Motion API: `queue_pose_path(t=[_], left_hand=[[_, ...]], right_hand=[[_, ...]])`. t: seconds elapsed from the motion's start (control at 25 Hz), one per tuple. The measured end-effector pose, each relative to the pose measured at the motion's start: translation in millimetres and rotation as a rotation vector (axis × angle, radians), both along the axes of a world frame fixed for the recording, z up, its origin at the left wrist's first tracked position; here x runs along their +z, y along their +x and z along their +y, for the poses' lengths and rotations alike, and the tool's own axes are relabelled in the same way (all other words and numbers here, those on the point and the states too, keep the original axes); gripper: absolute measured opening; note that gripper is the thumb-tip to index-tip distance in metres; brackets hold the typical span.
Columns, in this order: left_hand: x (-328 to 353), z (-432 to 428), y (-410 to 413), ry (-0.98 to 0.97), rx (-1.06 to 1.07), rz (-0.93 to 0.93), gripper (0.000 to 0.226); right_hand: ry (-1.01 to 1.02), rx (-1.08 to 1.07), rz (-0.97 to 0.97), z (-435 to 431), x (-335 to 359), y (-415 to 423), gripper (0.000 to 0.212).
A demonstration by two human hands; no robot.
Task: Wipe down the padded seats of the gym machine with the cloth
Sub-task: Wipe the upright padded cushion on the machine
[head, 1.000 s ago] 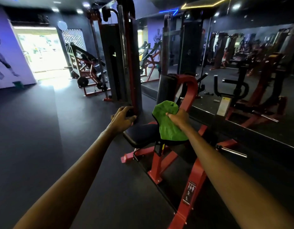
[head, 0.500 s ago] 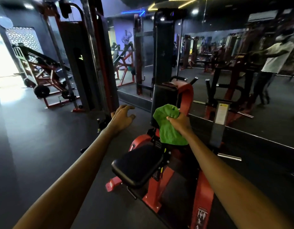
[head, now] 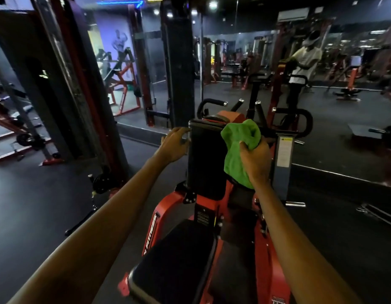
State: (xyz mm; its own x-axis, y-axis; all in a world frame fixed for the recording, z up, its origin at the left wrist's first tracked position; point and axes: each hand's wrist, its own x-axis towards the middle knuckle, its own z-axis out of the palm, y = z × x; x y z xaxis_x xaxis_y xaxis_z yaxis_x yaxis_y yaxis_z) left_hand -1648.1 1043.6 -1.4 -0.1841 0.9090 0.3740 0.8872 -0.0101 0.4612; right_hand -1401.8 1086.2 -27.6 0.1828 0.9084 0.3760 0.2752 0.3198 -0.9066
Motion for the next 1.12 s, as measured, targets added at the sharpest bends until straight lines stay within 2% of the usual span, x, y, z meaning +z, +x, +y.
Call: queue_pose_path(t=[0.08,0.2,0.36,0.44,0.52,0.72,0.92,1.0,1.12], left_hand=[[2,36,-8,0.059,-0.084,-0.004,0.043],[6,78,-25,0.124,-0.186,0.049,0.043],[-6,120,-53,0.195,-0.316,0.217,0.044],[-12,132,-66,0.266,-0.413,0.236,0.048],[-16,141,-76,0.338,-0.5,0.258,0.046],[-23,161,-78,0.258,-0.619,0.266,0.052],[-21,173,-75,0.412,-0.684,0.321,0.048],[-22,179,-75,0.464,-0.701,0.337,0.047],[-32,185,-76,0.48,-0.73,0.306,0.046]], right_hand=[[0.135,-0.103,0.003,12,-2,-13,0.043],[0.319,-0.201,-0.089,19,-15,-45,0.053],[0.344,-0.21,-0.45,26,-63,-104,0.079],[0.317,-0.209,-0.616,25,-83,-131,0.085],[0.303,-0.271,-0.696,23,-92,-147,0.088],[0.346,-0.511,-0.675,44,-91,-137,0.07],[0.403,-0.508,-0.664,75,-54,-131,0.073],[0.407,-0.485,-0.552,83,-54,-139,0.075],[0.378,-0.509,-0.383,75,-93,-147,0.079]])
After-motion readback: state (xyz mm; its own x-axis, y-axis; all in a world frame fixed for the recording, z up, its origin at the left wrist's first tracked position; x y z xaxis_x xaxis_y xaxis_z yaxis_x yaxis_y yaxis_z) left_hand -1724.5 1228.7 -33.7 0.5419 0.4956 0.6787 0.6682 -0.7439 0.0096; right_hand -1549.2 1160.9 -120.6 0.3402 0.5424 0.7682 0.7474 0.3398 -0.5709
